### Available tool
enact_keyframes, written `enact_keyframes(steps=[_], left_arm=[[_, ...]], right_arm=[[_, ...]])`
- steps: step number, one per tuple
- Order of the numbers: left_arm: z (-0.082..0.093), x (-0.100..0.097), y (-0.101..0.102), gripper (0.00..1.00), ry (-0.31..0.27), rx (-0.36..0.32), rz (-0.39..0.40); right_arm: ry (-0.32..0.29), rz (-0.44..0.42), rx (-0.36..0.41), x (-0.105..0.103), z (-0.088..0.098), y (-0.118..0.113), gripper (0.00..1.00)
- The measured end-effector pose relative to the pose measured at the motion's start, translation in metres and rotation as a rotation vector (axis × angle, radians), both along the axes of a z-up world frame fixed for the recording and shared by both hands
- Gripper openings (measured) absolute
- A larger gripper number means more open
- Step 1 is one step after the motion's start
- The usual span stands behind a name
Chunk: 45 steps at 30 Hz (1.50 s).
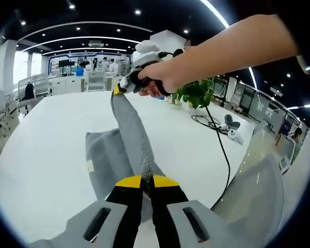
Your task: Fold the towel on the table until its edges align and the towel forms a compact rectangular stack.
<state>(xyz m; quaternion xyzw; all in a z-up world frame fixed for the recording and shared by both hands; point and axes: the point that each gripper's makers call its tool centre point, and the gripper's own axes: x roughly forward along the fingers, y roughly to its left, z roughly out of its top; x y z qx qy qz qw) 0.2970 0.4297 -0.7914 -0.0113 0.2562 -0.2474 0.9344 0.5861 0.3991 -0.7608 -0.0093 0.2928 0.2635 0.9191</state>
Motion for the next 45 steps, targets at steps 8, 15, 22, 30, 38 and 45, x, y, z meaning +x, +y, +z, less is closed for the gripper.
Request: enact_keyframes(steps=[8,15,22,30,38,45], left_arm=[[-0.014,0.000,0.015,0.05,0.063,-0.017,0.027],[-0.029,-0.002,0.024,0.05,0.106,-0.015,0.015],[-0.041,-0.006,0.029,0.05,0.151,-0.037,0.025],[-0.057,-0.011,0.036,0.06,0.212,-0.063,0.029],[-0.073,-0.014,0.038,0.06,0.290,-0.081,0.048],[-0.087,-0.016,0.043,0.06,0.345,-0.093,0.066]], right_arm=[[0.012,0.008,-0.012,0.000,-0.013,0.011,0.01],[0.019,0.039,-0.040,-0.001,-0.026,0.024,0.01],[0.018,0.071,-0.079,-0.001,-0.042,0.036,0.01],[0.008,0.102,-0.119,-0.005,-0.060,0.051,0.01],[0.016,0.112,-0.128,-0.007,-0.077,0.065,0.01],[0.022,0.124,-0.140,-0.009,-0.089,0.073,0.01]])
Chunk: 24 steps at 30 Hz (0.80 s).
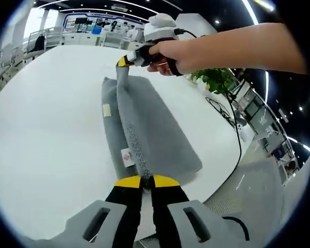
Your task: Fold the towel on the table until its edges align and the towel forms a compact rectangular stack.
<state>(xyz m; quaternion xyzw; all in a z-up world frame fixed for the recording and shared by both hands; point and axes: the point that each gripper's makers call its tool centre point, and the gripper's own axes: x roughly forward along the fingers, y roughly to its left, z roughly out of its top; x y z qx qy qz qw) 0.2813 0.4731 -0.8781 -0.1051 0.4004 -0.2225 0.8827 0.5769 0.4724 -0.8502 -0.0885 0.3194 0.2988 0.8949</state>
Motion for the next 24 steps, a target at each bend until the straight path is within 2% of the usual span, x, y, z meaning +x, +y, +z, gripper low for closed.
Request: enact_keyframes(steps=[7,13,17,20,24], left_arm=[[-0.012,-0.007,0.004,0.07,0.056,0.005,-0.007],[-0.018,-0.014,0.004,0.06,0.070,0.012,-0.024],[-0.020,-0.016,0.005,0.06,0.079,0.007,-0.018],[-0.019,-0.016,0.006,0.06,0.076,-0.001,-0.015],[-0.011,-0.013,0.008,0.06,0.053,-0.026,0.008]], right_arm=[[-0.004,0.032,-0.025,0.001,-0.013,0.009,0.01],[-0.017,0.084,-0.069,0.004,-0.024,0.015,0.01],[-0.025,0.096,-0.051,0.009,-0.026,0.019,0.02],[-0.042,0.130,-0.059,0.013,-0.030,0.022,0.05],[-0.058,0.122,-0.023,0.008,-0.022,0.024,0.17]])
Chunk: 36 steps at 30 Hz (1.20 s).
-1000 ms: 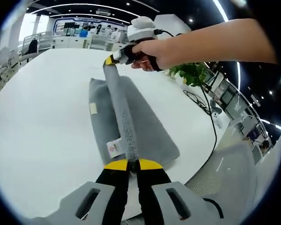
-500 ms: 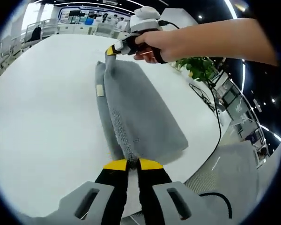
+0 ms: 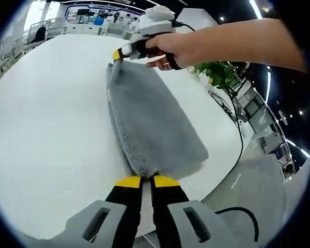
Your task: Fold the towel on the table until its edges align and the towel forms a compact rectangular stack.
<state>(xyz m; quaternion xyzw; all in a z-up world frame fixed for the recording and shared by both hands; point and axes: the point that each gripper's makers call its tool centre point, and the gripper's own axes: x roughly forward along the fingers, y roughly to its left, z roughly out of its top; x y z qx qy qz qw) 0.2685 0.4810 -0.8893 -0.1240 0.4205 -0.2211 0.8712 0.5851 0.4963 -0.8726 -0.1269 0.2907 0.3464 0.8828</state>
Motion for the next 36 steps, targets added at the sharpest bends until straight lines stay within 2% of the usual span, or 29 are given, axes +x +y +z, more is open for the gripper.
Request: enact_keyframes(steps=[2,6,11,17,19,21,27,33,36], left_arm=[[0.002,0.000,0.000,0.06,-0.003,-0.003,0.000],[0.012,0.004,0.001,0.06,-0.033,-0.003,0.001],[0.032,0.019,-0.001,0.06,-0.136,-0.009,0.008],[0.048,0.024,-0.002,0.06,-0.204,-0.008,0.025],[0.055,0.023,-0.002,0.06,-0.230,-0.014,0.030],[0.064,0.026,-0.006,0.06,-0.278,-0.047,0.021],[0.066,0.030,-0.002,0.06,-0.285,-0.026,0.019],[0.065,0.039,0.002,0.07,-0.297,0.041,-0.004],[0.060,0.042,0.002,0.07,-0.290,0.064,-0.024]], right_arm=[[-0.003,0.001,0.012,-0.006,0.004,0.001,0.22],[-0.011,0.005,0.009,-0.004,0.006,0.000,0.23],[-0.017,0.005,0.015,-0.001,0.012,-0.005,0.24],[-0.032,0.015,0.015,0.002,0.019,-0.022,0.23],[-0.038,0.005,0.019,0.001,0.027,-0.030,0.23],[-0.042,-0.001,0.018,-0.004,0.033,-0.036,0.23],[-0.056,-0.022,0.027,-0.013,0.051,-0.057,0.23],[-0.076,-0.038,0.018,-0.020,0.067,-0.077,0.23],[-0.092,-0.013,0.013,-0.026,0.076,-0.077,0.23]])
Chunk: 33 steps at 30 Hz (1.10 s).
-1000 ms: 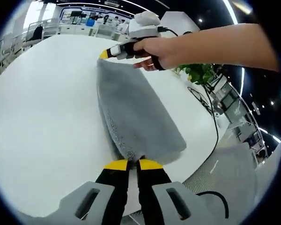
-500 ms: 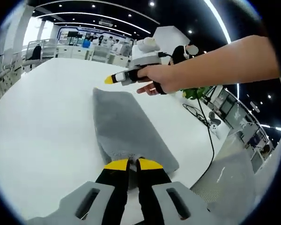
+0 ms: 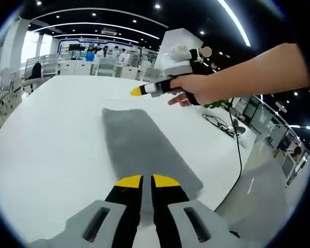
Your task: Fold the towel on the table until its edges align and the towel forms a compact rectangular stack.
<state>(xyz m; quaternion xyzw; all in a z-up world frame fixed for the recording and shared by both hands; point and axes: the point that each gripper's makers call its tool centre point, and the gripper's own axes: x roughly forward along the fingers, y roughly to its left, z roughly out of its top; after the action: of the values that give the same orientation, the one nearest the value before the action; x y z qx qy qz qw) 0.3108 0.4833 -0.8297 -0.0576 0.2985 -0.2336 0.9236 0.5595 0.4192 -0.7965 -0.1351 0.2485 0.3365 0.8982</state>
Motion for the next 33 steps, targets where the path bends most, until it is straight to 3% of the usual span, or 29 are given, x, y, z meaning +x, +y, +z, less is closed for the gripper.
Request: enact_keyframes(steps=[6,18,24,29,33], left_arm=[[-0.003,0.003,0.003,0.07,-0.002,0.040,-0.011],[0.019,0.015,0.007,0.09,-0.029,0.078,-0.022],[0.025,0.026,0.014,0.10,-0.038,0.118,-0.047],[0.032,0.039,0.019,0.11,-0.048,0.137,-0.065],[0.041,0.052,0.021,0.12,-0.063,0.151,-0.071]], right_arm=[[-0.022,0.038,0.005,-0.006,0.011,-0.007,0.26],[-0.037,0.054,0.036,-0.015,0.025,-0.029,0.25],[-0.047,0.073,0.048,-0.029,0.033,-0.035,0.24],[-0.079,0.125,0.016,-0.043,0.033,-0.038,0.21],[-0.077,0.100,0.035,-0.040,0.035,-0.045,0.20]])
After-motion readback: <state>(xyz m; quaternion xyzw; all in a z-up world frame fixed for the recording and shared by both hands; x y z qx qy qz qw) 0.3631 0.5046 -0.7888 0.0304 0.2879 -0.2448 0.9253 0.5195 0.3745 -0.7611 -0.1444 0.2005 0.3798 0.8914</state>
